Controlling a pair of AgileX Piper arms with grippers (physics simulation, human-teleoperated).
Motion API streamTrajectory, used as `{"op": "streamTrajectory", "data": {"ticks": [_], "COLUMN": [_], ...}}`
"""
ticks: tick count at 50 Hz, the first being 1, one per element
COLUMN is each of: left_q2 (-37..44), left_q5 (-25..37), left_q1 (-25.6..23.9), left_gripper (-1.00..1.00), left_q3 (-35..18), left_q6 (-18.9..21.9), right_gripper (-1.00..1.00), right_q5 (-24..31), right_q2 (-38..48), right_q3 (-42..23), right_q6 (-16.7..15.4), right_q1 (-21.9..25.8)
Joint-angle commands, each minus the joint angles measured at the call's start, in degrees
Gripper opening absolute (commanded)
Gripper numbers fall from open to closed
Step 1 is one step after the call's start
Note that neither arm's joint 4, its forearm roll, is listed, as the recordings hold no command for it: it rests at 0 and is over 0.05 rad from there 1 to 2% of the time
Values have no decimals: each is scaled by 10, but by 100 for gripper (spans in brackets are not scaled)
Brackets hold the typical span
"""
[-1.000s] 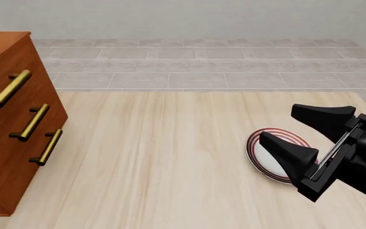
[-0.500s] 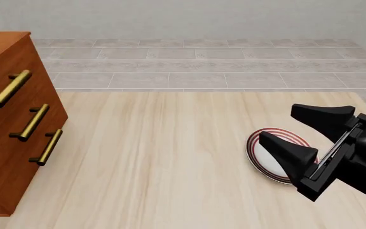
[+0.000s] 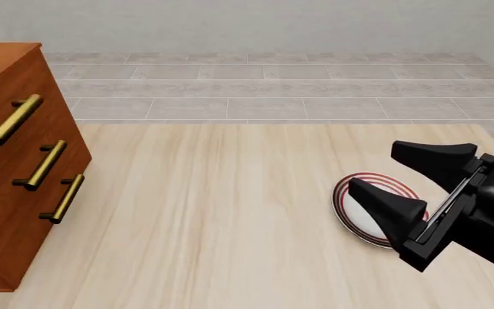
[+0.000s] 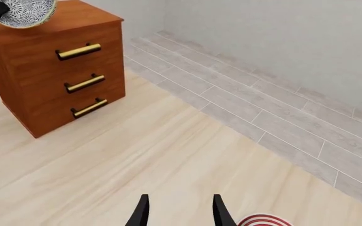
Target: Put the bowl on top of the cabinet.
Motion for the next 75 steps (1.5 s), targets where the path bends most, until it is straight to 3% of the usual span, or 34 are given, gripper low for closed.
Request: {"op": "streamTrajectory", "data": {"ticks": [1, 16, 17, 45, 46, 62, 75], "left_q2": [39, 32, 32, 32, -42, -106, -158], "left_q5": [-38, -50, -50, -50, 0, 66, 108], "left_q1": [-10, -22, -22, -22, -2, -9, -51], "left_gripper": [-100, -100, 100, 100, 100, 100, 100], "left_q3": [15, 26, 26, 26, -16, -90, -117], "left_q6": [-19, -28, -28, -28, -11, 28, 36], "right_gripper": [100, 100, 100, 100, 100, 100, 100], "right_q5": [7, 10, 10, 11, 11, 11, 10], "right_q2": [-3, -6, -6, -7, -7, -8, -7], "right_q3": [-4, -4, -4, -3, -3, 0, 0], "right_q6": [-2, -3, -3, -6, -6, -7, -7], "right_q1": [0, 2, 3, 7, 8, 11, 12]}}
